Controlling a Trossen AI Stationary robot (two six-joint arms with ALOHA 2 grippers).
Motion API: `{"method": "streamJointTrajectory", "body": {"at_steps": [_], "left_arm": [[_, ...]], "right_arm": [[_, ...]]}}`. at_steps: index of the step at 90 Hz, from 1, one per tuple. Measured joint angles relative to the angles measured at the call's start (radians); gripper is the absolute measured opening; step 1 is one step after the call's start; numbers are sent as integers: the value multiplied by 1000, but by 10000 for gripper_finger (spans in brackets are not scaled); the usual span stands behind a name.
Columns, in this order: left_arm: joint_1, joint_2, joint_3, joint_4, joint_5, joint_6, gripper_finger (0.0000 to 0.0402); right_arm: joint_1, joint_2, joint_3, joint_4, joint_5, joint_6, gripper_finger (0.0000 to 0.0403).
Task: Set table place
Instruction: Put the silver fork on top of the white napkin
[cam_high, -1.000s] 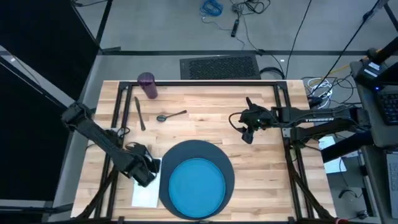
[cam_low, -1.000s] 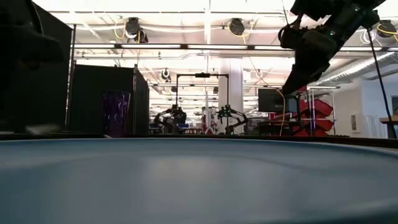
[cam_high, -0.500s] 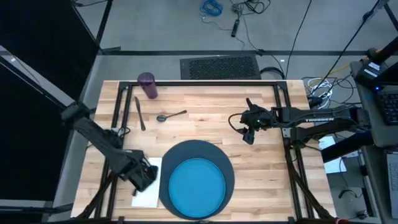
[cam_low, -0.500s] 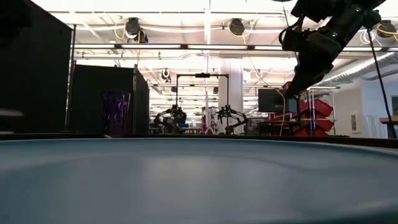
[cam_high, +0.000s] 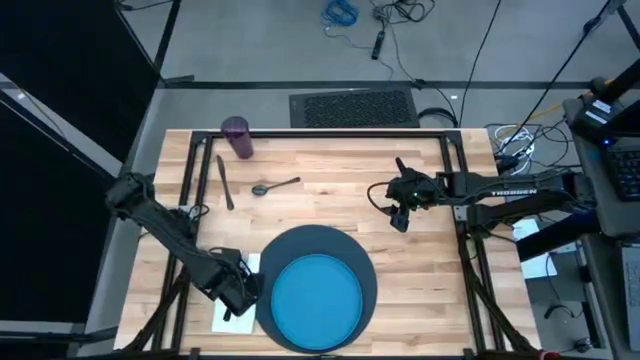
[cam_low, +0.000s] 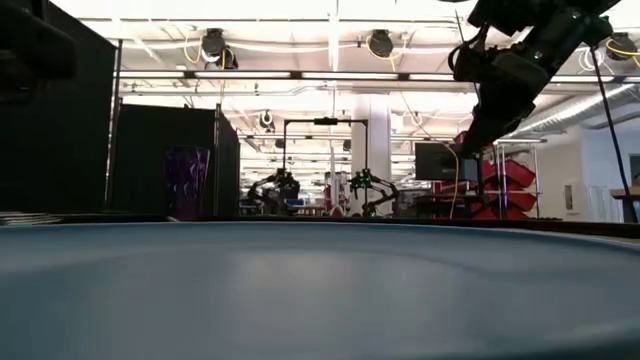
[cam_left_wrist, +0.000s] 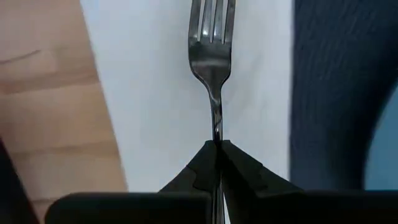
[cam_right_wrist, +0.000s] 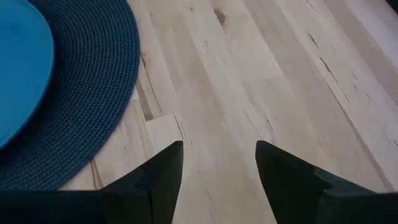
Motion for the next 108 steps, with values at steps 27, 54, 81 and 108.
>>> {"method": "streamJointTrajectory", "body": {"at_steps": [27,54,81,108], "left_arm": [[-1,74,0,30,9,-4,0],[-3,117,0,97,-2,-5,0],[-4,119,0,93,11,-14,0],[-4,119,0,84,15,32,0]], "right_arm": [[0,0,0,0,0,0,187],[0,0,0,2,0,0,187],[0,0,0,2,0,0,187],[0,0,0,3,0,0,187]]}}
